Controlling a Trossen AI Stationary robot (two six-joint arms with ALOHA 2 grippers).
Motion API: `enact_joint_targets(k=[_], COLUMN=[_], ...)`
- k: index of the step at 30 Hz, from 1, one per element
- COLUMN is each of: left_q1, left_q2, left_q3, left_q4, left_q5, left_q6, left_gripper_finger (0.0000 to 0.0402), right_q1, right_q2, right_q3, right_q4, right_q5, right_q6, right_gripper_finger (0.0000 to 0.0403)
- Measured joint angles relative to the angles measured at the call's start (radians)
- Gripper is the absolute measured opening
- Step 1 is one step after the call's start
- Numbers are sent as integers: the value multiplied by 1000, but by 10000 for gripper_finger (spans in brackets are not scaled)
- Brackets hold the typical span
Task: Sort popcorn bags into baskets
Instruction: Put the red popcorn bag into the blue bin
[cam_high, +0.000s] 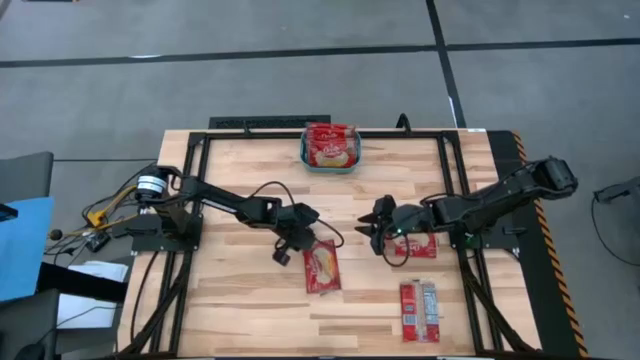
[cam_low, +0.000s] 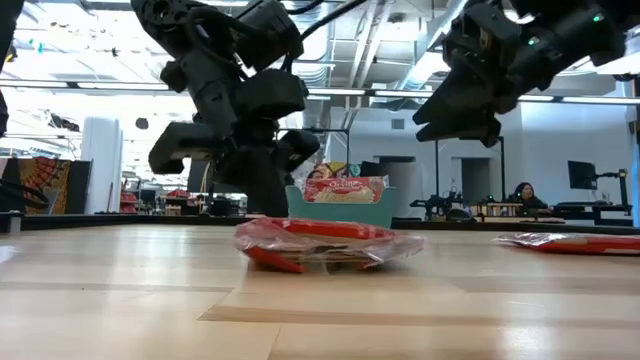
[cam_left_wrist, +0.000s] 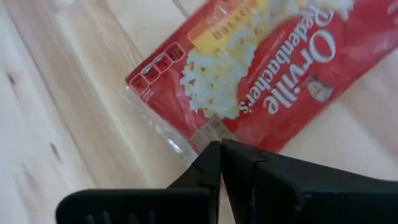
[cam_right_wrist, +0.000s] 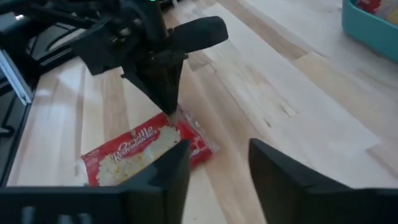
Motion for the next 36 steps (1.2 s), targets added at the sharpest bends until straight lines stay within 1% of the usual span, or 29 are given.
enact_joint_targets(k=[2,4,6,7,9,11,14,16,18,20,23,25,28,29,31,33,34,36], left_q1=[6,18,36,46,62,68,51,28,-4,-39,-98,-138,-207,-233,-276,-315,-330,-352], left_q2=[1,1,0,-7,-31,-72,-139,-193,-247,-293,-359,-401,-459,-470,-494,-495,-499,-483], left_q3=[0,0,4,11,31,38,34,28,-2,-51,-134,-193,-275,-295,-340,-364,-374,-378], left_q4=[0,30,79,82,69,8,-154,-242,-254,-217,-155,-117,-54,-13,26,80,74,96], left_q5=[-23,-62,-118,-135,-136,-112,-127,-153,-167,-168,-218,-258,-315,-337,-393,-453,-490,-531], left_q6=[95,159,161,130,27,-52,-174,-263,-391,-523,-701,-807,-933,-963,-1014,-1061,-1082,-1112], left_gripper_finger=[0,0,0,0,0,0,0,0,0,0,0,4,27,39,68,100,116,146], right_q1=[-42,-86,-121,-133,-146,-140,-115,-100,-88,-83,-86,-99,-113,-113,-111,-105,-102,-97], right_q2=[0,0,0,0,0,5,106,202,302,392,501,543,602,629,660,703,720,752], right_q3=[0,0,0,0,0,0,25,64,120,187,300,379,472,504,538,574,588,616], right_q4=[2,11,15,16,22,25,45,58,112,125,71,-30,-173,-190,-256,-259,-292,-327], right_q5=[-48,-96,-118,-120,-126,-145,-154,-154,-186,-218,-246,-270,-288,-300,-329,-345,-363,-387], right_q6=[-8,-3,0,-1,-23,-89,-164,-214,-266,-317,-396,-433,-471,-484,-502,-511,-516,-521], right_gripper_finger=[218,243,259,263,266,264,260,260,260,260,260,260,260,260,260,260,260,256])
